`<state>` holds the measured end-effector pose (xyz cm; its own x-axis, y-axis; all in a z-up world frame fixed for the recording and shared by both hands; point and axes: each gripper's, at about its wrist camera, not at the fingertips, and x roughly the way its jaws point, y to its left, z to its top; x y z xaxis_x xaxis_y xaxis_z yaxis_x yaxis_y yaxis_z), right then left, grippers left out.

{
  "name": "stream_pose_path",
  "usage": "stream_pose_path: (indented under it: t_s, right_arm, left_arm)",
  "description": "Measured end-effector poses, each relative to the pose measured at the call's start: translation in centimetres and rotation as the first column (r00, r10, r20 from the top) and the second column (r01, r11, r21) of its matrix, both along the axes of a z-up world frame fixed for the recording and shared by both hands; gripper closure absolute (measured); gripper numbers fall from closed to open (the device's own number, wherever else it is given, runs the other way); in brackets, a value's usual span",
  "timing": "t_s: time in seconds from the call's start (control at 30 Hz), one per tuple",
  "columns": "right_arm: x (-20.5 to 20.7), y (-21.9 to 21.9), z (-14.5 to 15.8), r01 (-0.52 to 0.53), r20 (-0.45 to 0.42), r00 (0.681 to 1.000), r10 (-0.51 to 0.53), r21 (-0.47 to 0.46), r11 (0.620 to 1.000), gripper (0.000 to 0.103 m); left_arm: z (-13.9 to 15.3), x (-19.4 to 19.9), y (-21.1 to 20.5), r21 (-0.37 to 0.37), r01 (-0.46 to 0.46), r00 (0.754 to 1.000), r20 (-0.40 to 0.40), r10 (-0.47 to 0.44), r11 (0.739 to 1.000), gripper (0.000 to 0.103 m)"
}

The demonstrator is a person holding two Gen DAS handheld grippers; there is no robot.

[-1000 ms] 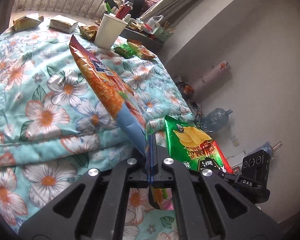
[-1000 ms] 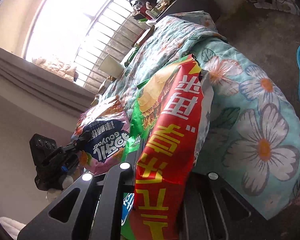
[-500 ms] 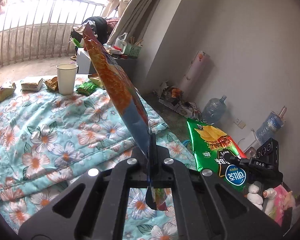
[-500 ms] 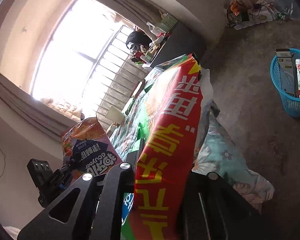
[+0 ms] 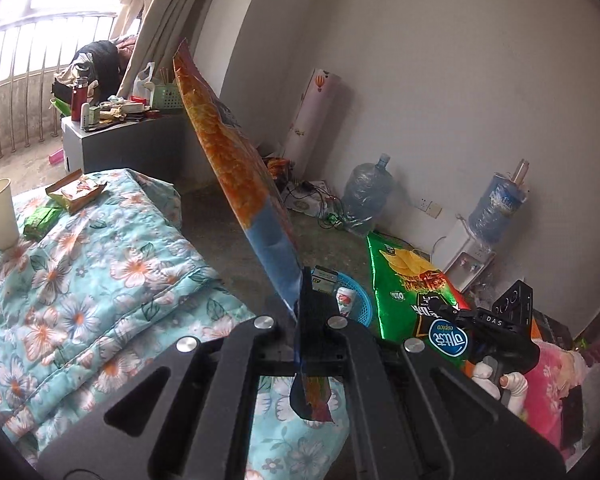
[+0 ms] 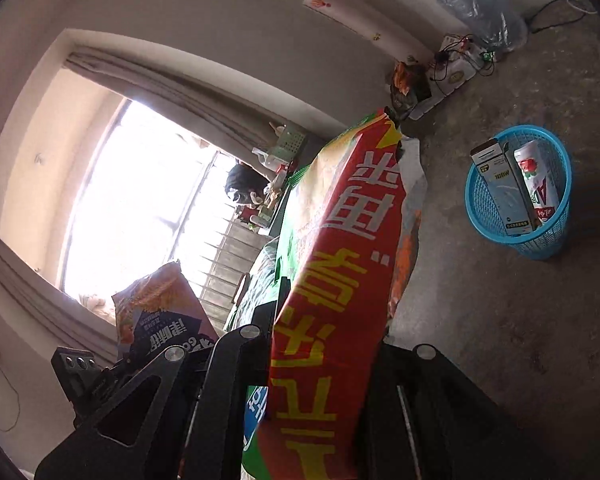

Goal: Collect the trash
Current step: 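Carry the snack bags over the wastebasket and open the right gripper, then lower the orange-and-blue bag into the wastebasket and release it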

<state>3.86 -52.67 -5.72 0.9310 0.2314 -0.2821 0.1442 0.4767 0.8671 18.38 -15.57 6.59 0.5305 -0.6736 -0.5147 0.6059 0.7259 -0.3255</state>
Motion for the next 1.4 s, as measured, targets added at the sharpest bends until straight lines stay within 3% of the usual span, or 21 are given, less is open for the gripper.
stream_pose_path:
  t_s: [0.17, 0.27, 0.43, 0.67, 0.73, 0.93, 1.03, 1.1, 1.17, 1.4]
  right_arm:
    - [1.9, -6.6, -3.6, 0.157, -0.065, 0.985, -0.16, -0.039, 0.987, 0.094]
    - [4.7, -10.0, -6.0, 0.192, -0.135, 0.969, -0.205, -0.106, 0.976, 0.094]
    - [12.1, -12.4, -10.5, 0.117, -0.276, 0.943, -0.186, -0.247, 0.962, 0.093]
    - [21.0, -14.4, -15.0, 0.074, -0.333, 0.918, -0.215, -0.389, 0.918, 0.093]
    - [22.8, -15.2, -16.7, 0.072, -0.371, 0.895, -0.249, -0.43, 0.9, 0.093]
    - [25.1, -16.3, -22.1, -0.055, -0.546, 0.773, -0.322, -0.563, 0.824, 0.091]
    - [24.8, -16.0, -23.4, -0.129, -0.588, 0.744, -0.316, -0.591, 0.797, 0.073]
    - [23.9, -16.1, -23.8, -0.136, -0.61, 0.734, -0.299, -0.563, 0.815, 0.057]
    - [22.6, -16.2, -23.7, -0.115, -0.602, 0.746, -0.284, -0.537, 0.835, 0.042]
    - [17.4, -17.1, -21.9, 0.048, -0.525, 0.796, -0.3, -0.439, 0.897, 0.036]
  left_arm:
    - [-1.7, 2.2, -3.6, 0.02, 0.047, 0.998, -0.031, -0.047, 0.999, 0.103]
    - [-2.8, 3.5, -5.1, 0.036, 0.067, 0.996, -0.053, -0.065, 0.997, 0.103]
    - [-4.3, 5.5, -6.8, 0.057, 0.075, 0.995, -0.077, -0.071, 0.996, 0.103]
    - [-5.7, 7.4, -8.5, 0.112, 0.085, 0.992, -0.106, -0.073, 0.99, 0.103]
    - [-6.0, 7.7, -8.8, 0.126, 0.085, 0.991, -0.113, -0.071, 0.988, 0.103]
    - [-6.4, 8.3, -9.2, 0.154, 0.091, 0.991, -0.112, -0.074, 0.984, 0.103]
    - [-6.6, 8.5, -9.5, 0.159, 0.092, 0.99, -0.118, -0.073, 0.983, 0.103]
    - [-6.9, 8.7, -9.8, 0.158, 0.095, 0.989, -0.131, -0.075, 0.983, 0.103]
    - [-7.1, 8.9, -10.3, 0.151, 0.105, 0.985, -0.154, -0.081, 0.983, 0.103]
    - [-7.1, 9.2, -13.9, 0.148, 0.177, 0.97, -0.193, -0.147, 0.973, 0.103]
